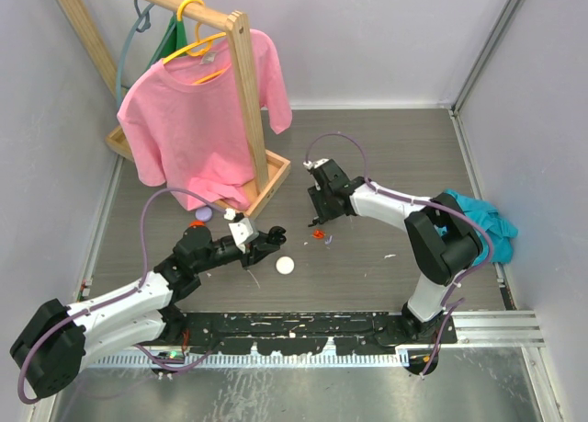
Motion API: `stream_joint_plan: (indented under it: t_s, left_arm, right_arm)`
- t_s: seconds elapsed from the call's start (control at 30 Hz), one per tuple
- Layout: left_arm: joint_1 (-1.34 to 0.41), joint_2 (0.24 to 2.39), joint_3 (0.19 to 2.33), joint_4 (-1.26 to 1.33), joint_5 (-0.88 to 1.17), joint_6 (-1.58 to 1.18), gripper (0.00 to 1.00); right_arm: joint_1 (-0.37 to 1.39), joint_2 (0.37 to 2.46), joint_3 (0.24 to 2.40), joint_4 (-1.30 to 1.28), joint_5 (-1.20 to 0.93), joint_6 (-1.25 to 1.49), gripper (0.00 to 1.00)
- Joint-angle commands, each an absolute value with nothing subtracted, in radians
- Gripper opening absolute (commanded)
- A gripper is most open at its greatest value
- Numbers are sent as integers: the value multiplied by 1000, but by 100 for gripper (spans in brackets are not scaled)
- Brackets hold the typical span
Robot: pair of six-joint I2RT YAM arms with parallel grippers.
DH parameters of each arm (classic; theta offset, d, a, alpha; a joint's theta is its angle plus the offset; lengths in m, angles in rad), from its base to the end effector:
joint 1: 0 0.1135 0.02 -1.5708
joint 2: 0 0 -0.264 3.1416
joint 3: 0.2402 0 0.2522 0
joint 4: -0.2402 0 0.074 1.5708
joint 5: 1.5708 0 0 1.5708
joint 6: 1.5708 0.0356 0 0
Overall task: Insert the wireless bluetooth earbuds into the charging case
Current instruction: Pick up the earbud from the center of the board.
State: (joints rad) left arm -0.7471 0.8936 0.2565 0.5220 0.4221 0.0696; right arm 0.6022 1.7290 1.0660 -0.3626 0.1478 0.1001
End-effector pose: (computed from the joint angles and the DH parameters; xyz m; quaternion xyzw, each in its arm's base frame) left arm 0.1316 -0.1418 0.2095 0.4178 0.6147 -0.3637 0.5616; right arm 0.2899 0.1929 0.1773 -0.2193 0.9353 0.0256 0.2766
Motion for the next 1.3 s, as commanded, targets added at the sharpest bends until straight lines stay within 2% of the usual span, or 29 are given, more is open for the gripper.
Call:
stream_joint_plan:
  t_s: [0.0, 0.4, 0.6, 0.73, 0.87, 0.93, 1.27]
  left_arm:
    - [-755, 880, 298, 552, 418, 89, 0]
    - [-756, 879, 299, 551, 421, 90, 0]
    - [-757, 878, 299, 548, 418, 91, 0]
    - [-758, 873, 299, 544, 419, 92, 0]
    - [-758, 873, 299, 543, 416, 92, 0]
    - [-758, 874, 300, 544, 416, 92, 0]
    - [-760, 874, 301, 543, 418, 94, 0]
  right_arm:
    - [592, 1730, 1063, -365, 204, 93, 48]
    - [588, 1713, 1054, -370, 118, 90, 45]
    - [588, 1631, 1064, -371, 110, 77, 44]
    - [589, 1629, 1074, -366, 30, 33, 35]
    - [589, 1674, 1094, -364, -25, 11, 22]
    - [589, 1689, 1101, -362, -54, 5, 20]
    - [590, 1733, 1121, -350, -107, -14, 25]
